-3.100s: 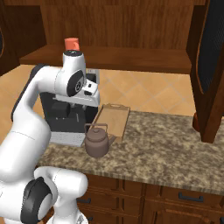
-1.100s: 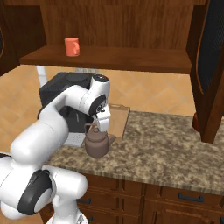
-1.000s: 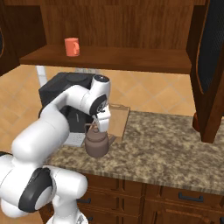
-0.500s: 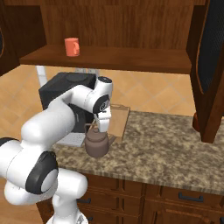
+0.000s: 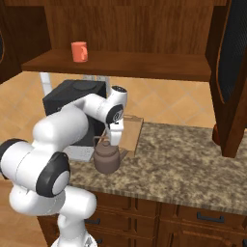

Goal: Pick the kettle from the counter and place it on the tray. Then pick the mug from the cabinet and place it on the tray. Then close the cabinet doors.

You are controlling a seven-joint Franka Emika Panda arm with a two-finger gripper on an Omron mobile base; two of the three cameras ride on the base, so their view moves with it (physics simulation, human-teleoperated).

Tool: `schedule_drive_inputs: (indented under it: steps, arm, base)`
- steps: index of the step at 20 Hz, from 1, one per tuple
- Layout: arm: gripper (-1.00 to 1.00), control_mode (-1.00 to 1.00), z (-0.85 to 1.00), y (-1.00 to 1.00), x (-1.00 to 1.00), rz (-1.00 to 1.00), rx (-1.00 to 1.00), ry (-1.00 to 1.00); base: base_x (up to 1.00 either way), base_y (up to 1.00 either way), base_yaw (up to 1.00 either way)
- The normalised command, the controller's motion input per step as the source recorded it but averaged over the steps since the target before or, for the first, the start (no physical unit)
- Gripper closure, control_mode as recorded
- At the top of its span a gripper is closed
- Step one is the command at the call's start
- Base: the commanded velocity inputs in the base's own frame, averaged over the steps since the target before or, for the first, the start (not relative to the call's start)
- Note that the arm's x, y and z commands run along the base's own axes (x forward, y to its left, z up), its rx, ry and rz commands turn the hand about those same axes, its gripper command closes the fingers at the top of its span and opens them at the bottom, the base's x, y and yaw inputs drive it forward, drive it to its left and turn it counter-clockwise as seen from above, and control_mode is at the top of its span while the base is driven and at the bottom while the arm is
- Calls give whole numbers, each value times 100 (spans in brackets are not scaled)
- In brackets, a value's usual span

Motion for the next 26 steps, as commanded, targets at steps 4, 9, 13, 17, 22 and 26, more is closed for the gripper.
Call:
schedule_drive_inputs:
  steps: [4, 9, 13, 17, 22, 26]
  arm:
    - [-100, -100, -15, 0, 2, -2, 0, 3]
    - [100, -100, -10, 0, -9, 0, 0, 0]
    - [100, -100, -3, 0, -27, 0, 0, -3]
    - [100, -100, 2, 0, -26, -1, 0, -13]
    - [100, -100, 39, -2, -26, -6, -1, -20]
    - [100, -100, 52, -1, -7, -3, -4, -23]
  base:
    - [0, 0, 0]
    - [0, 0, 0]
    - [0, 0, 0]
    - [0, 0, 0]
    - [0, 0, 0]
    - [0, 0, 0]
